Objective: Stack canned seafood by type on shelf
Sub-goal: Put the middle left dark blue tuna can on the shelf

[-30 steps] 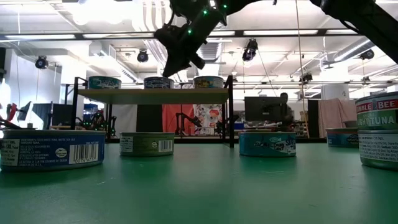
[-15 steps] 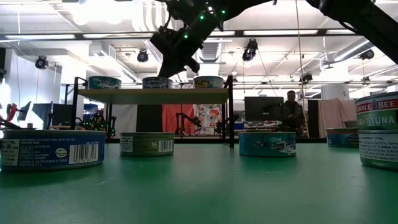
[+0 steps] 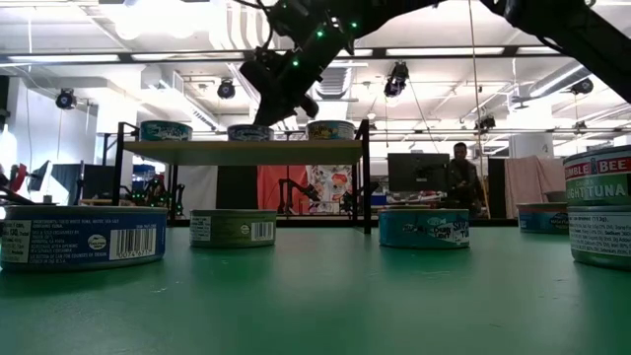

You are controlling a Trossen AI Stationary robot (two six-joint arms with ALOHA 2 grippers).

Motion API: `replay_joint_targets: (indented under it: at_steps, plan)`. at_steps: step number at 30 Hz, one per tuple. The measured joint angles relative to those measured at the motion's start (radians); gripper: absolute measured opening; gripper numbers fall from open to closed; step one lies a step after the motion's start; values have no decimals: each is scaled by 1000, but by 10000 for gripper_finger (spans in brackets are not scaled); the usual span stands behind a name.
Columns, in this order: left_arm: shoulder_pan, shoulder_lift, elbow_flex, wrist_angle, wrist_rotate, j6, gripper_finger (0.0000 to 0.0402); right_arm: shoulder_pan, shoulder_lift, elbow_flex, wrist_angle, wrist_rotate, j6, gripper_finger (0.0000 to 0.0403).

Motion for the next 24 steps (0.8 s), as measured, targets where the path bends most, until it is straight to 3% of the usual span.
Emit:
replay_joint_targets:
  at_steps: [24]
  plan:
    - [4, 0, 0, 0, 0, 0, 187, -43, 1, -23, 57, 35, 127, 9]
